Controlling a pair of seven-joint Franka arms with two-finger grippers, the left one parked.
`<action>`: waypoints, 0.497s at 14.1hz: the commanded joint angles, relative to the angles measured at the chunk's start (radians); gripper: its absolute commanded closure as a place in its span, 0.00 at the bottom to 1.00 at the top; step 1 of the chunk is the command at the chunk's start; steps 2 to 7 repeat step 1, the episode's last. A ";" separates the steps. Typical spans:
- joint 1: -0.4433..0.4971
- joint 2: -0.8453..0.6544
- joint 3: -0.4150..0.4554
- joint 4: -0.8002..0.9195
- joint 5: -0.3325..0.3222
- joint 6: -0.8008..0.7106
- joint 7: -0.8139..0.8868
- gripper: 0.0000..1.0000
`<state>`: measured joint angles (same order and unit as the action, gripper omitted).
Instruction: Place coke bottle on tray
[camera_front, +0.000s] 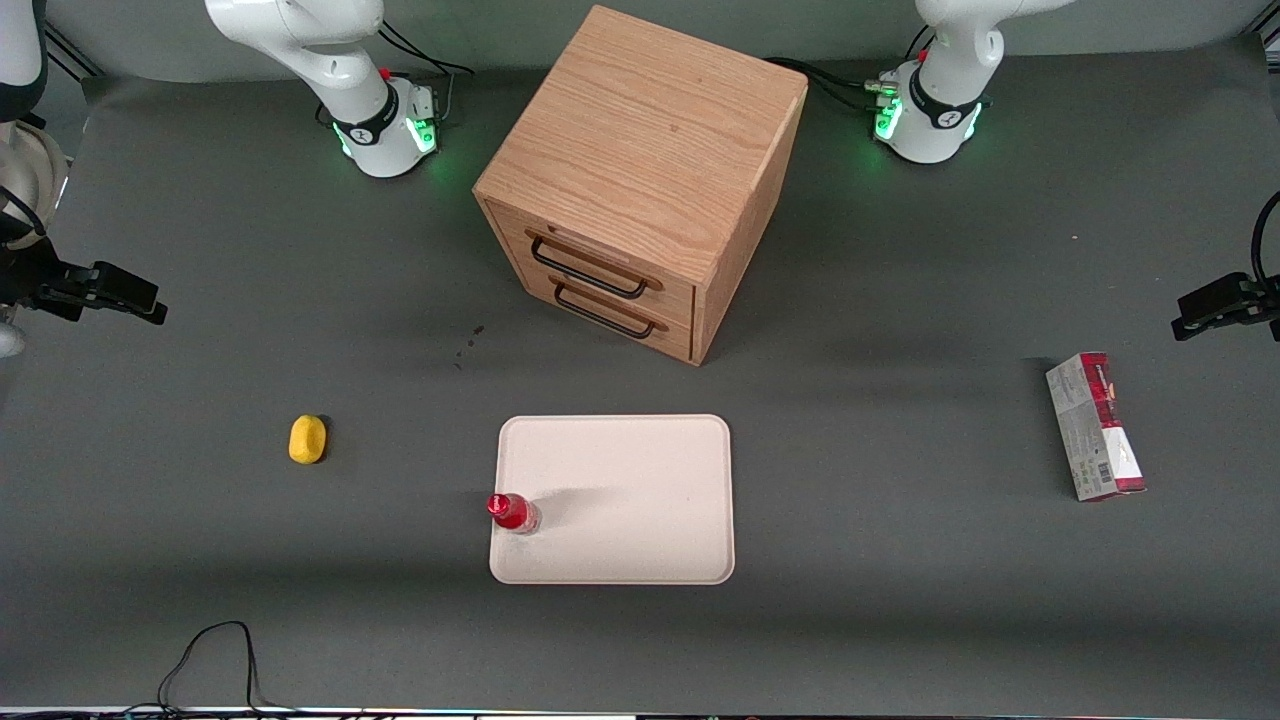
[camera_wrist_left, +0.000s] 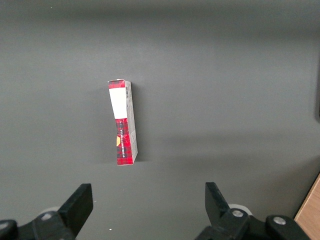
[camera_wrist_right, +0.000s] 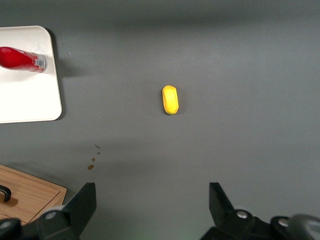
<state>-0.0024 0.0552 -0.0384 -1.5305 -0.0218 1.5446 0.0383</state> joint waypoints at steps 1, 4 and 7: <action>0.013 -0.008 -0.018 -0.003 0.029 -0.015 -0.029 0.00; 0.013 -0.008 -0.018 -0.003 0.029 -0.015 -0.029 0.00; 0.013 -0.008 -0.018 -0.003 0.029 -0.015 -0.029 0.00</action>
